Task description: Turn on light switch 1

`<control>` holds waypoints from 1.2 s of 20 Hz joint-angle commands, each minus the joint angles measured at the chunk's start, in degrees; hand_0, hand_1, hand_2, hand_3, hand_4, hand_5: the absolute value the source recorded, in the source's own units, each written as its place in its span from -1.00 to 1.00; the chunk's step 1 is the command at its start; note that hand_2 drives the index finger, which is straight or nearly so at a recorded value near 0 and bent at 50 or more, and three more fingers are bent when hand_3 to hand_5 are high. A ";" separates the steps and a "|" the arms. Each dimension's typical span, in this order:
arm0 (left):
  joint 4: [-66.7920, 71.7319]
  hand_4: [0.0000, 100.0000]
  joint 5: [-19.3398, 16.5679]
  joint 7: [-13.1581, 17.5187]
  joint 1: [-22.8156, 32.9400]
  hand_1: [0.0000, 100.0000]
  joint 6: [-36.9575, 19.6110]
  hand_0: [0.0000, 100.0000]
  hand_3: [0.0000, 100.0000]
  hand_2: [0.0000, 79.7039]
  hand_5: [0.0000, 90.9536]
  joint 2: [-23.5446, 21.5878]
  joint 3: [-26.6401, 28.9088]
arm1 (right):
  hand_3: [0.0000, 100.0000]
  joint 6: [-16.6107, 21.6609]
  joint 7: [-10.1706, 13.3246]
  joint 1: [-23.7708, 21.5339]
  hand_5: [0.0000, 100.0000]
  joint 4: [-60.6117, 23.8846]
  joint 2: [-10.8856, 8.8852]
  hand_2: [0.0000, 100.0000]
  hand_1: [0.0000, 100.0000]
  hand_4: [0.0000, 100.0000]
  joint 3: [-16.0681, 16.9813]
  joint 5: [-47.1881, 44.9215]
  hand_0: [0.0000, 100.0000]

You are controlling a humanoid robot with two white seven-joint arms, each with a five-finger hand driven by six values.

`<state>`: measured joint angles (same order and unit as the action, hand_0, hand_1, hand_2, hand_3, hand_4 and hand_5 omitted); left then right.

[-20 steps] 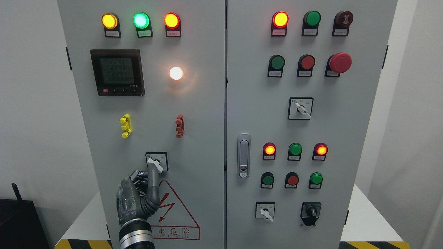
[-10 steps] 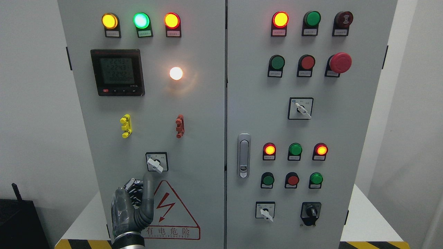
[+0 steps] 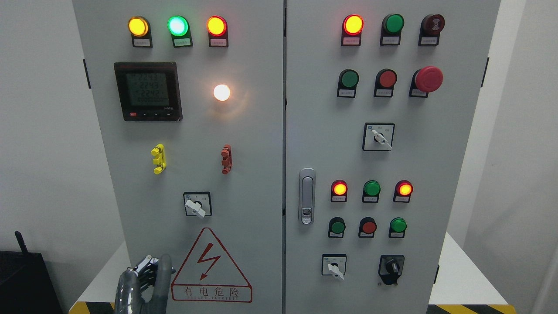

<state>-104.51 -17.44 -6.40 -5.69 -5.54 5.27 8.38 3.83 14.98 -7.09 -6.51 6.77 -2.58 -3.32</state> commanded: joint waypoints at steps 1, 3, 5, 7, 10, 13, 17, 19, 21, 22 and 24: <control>3.60 0.79 3.89 4.36 6.82 -0.77 -4.82 -0.38 0.78 0.49 0.38 -1.75 17.01 | -1.00 -0.05 -0.04 -0.03 -1.00 0.00 0.00 -1.00 -0.22 -1.00 -0.05 0.07 -0.76; 5.45 0.68 6.00 7.36 8.32 -0.78 -5.97 -0.43 0.63 0.33 0.17 -1.84 19.91 | -1.00 0.04 -0.04 -0.03 -1.00 0.00 0.00 -1.00 -0.22 -1.00 0.04 -0.02 -0.76; 8.25 0.52 6.62 9.47 9.90 -0.83 -6.15 -0.47 0.46 0.17 0.01 -2.02 22.64 | -1.00 -0.05 -0.04 0.06 -1.00 0.00 0.00 -1.00 -0.22 -1.00 0.04 -0.02 -0.76; 12.82 0.30 6.62 11.05 11.65 -0.86 -6.15 -0.54 0.21 -0.08 -0.23 -2.37 24.84 | -1.00 -0.05 -0.04 0.06 -1.00 0.00 0.00 -1.00 -0.22 -1.00 0.04 0.07 -0.76; 21.51 -0.14 6.71 11.24 14.20 -0.96 -6.67 -0.70 -0.31 -0.57 -0.61 -2.54 27.13 | -1.00 -0.05 -0.04 0.06 -1.00 0.00 0.00 -1.00 -0.22 -1.00 0.04 -0.02 -0.76; 32.75 -0.35 6.80 10.89 15.53 -1.00 -8.95 -0.79 -0.53 -0.72 -0.75 -2.81 28.36 | -1.00 -0.05 -0.04 0.06 -1.00 0.00 0.00 -1.00 -0.22 -1.00 -0.05 -0.02 -0.76; 46.55 -0.56 9.43 10.80 15.88 -1.00 -9.40 -0.83 -0.69 -0.80 -0.88 -3.07 29.07 | -1.00 -0.05 -0.04 0.06 -1.00 0.00 0.00 -1.00 -0.22 -1.00 -0.05 -0.02 -0.76; 53.24 -0.59 9.53 10.80 16.75 -1.00 -9.84 -0.81 -0.72 -0.81 -0.92 -3.25 28.98 | -1.00 -0.05 -0.04 -0.03 -1.00 0.00 0.00 -1.00 -0.22 -1.00 0.04 -0.02 -0.76; 59.92 -0.63 9.44 10.71 17.55 -1.00 -10.45 -0.78 -0.78 -0.82 -0.97 -3.86 28.72 | -1.00 -0.05 -0.04 -0.03 -1.00 0.00 0.00 -1.00 -0.22 -1.00 0.03 -0.02 -0.76; 63.52 -0.64 8.92 10.71 17.72 -1.00 -10.45 -0.77 -0.79 -0.84 -0.99 -3.95 28.37 | -1.00 -0.05 -0.04 -0.03 -1.00 0.00 0.00 -1.00 -0.22 -1.00 0.04 0.07 -0.76; 70.72 -0.72 8.73 10.89 17.55 -0.99 -10.37 -0.69 -0.88 -0.90 -1.00 -3.95 27.75 | -1.00 -0.05 -0.04 0.06 -1.00 0.00 0.00 -1.00 -0.22 -1.00 -0.05 -0.02 -0.76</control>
<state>-65.40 -8.84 4.73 10.59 -15.86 1.97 32.77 3.79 14.98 -7.10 -6.50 6.78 -2.58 -3.33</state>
